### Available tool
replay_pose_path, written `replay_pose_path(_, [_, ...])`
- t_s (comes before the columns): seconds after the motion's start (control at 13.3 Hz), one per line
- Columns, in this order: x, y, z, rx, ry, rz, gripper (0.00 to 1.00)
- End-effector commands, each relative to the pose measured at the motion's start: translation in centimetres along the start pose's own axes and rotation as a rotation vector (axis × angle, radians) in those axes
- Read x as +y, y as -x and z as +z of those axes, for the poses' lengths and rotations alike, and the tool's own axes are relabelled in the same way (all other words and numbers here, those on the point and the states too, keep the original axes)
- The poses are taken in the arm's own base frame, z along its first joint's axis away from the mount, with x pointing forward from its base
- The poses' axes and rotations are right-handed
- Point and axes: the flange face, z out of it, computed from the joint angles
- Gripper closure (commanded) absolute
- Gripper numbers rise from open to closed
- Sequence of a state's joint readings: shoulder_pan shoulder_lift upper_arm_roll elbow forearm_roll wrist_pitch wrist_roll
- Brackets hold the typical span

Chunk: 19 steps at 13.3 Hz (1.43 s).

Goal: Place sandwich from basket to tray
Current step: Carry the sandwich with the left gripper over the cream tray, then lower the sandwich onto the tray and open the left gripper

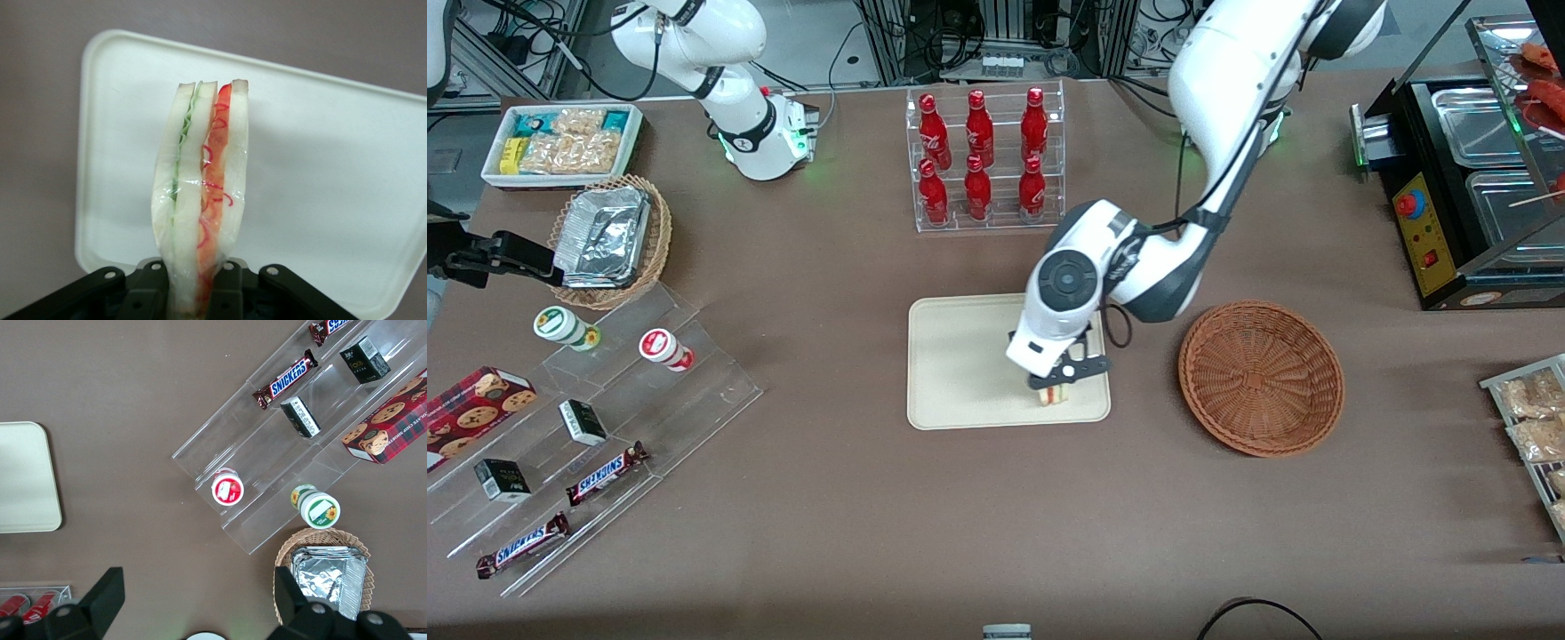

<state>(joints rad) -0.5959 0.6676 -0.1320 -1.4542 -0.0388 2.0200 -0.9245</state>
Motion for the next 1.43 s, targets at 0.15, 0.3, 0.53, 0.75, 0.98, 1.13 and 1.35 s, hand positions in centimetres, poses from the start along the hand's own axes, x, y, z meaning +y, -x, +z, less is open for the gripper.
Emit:
replay_pose_path(0.15, [4.4, 0.4, 2.3, 0.028, 0.012, -0.042, 1.0])
replay_pose_path(0.3, [5.5, 0.8, 3.5, 0.058, -0.01, -0.071, 1.0])
replay_pose_path(0.53, [5.7, 1.1, 4.7, 0.05, -0.019, -0.098, 1.0])
replay_pose_path(0.75, [5.7, 1.1, 4.8, 0.05, -0.02, -0.11, 0.74])
replay_pose_path(0.98, [5.6, 1.2, 5.0, 0.048, -0.026, -0.105, 0.0])
replay_pose_path(1.13, [5.6, 1.2, 3.7, 0.054, -0.019, -0.102, 0.0])
replay_pose_path(1.35, [5.1, 1.6, -1.2, 0.064, -0.011, -0.098, 0.0])
